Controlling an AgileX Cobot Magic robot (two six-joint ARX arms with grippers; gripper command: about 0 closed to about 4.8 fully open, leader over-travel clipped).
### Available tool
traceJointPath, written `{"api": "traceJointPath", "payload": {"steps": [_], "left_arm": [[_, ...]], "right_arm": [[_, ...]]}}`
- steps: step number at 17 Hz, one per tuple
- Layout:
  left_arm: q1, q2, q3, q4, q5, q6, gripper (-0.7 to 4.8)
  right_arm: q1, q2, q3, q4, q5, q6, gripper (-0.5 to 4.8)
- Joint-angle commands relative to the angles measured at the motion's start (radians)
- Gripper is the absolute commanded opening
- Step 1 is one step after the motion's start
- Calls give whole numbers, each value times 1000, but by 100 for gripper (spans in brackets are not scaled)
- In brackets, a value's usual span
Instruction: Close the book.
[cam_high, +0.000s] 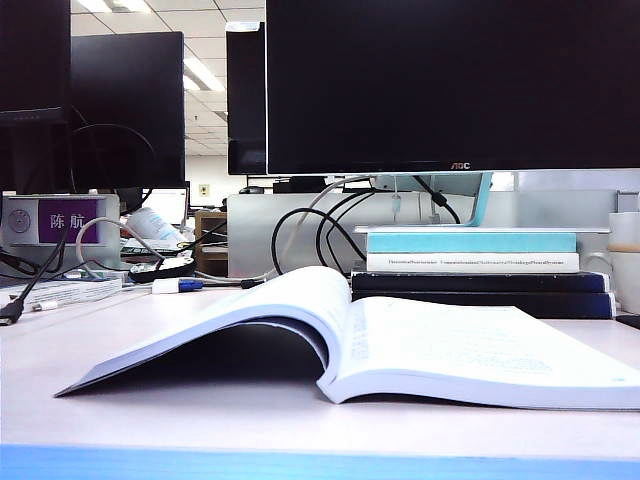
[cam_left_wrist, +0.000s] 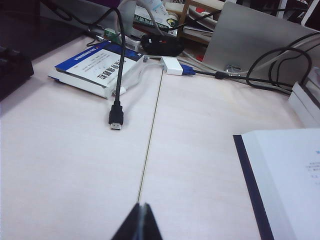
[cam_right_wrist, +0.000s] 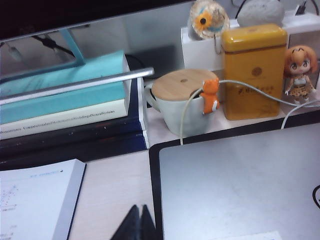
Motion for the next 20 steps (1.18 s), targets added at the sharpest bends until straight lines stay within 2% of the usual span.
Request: {"api": "traceJointPath", "payload": {"steps": [1, 2, 4, 9, 14, 17, 20], "left_arm": [[1, -3, 2, 10, 1, 1, -3], [1, -3, 2, 10, 1, 1, -3], [1, -3, 2, 3, 43, -24, -4], [1, -2, 48, 2, 80, -51, -4], [1, 46, 175, -67, 85, -39, -3], [1, 155, 306, -84, 99, 55, -4], [0, 267, 437, -87, 156, 16, -4]], "right_arm": [[0, -2, 2, 17, 0, 5, -1], [0, -2, 2, 17, -3, 9, 0], [1, -2, 2, 18, -104, 16, 0], [1, -2, 51, -3, -132, 107, -1], [1, 20, 190, -57, -130, 106, -2], [1, 103, 292, -60, -137, 82, -2], [1, 237, 437, -140, -222, 21, -2]]}}
